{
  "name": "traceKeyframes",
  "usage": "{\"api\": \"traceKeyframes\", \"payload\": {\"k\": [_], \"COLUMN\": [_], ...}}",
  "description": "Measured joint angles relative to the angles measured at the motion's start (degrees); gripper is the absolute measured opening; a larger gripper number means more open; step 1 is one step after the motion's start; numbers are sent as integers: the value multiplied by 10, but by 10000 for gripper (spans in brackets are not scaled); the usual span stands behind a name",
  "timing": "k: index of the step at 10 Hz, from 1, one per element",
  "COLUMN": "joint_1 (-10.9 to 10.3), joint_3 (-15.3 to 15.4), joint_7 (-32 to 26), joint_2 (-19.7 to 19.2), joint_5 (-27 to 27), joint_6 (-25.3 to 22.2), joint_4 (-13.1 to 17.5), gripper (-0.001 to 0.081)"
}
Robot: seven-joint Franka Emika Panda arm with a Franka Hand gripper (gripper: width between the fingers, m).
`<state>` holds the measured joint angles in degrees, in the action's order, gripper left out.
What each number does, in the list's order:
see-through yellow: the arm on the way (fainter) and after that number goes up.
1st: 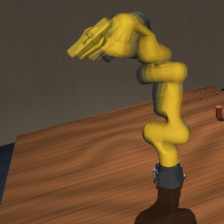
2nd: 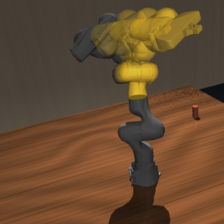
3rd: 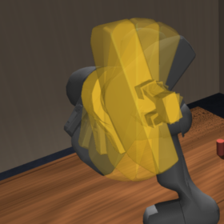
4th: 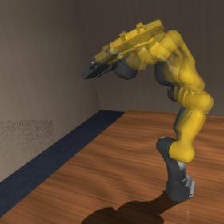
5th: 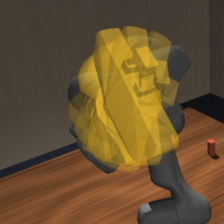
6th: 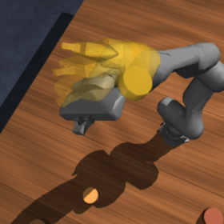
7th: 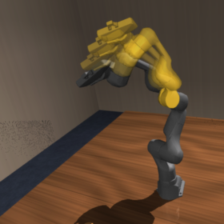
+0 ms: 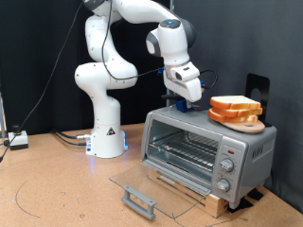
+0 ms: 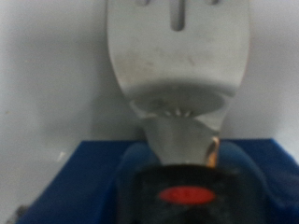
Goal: Make a piece of toast with the oven
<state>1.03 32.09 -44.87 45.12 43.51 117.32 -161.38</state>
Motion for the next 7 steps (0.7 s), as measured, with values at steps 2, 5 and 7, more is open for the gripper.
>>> {"api": "traceKeyframes", "payload": {"k": [2, 5, 7], "joint_1": [0, -1, -9], "joint_3": [0, -3, -27], "joint_7": [0, 0, -17], "joint_2": [2, 9, 32], "joint_5": [0, 14, 48], "joint_6": [-1, -1, -3], "joint_4": [-1, -1, 0], "gripper": [396, 396, 396]}}
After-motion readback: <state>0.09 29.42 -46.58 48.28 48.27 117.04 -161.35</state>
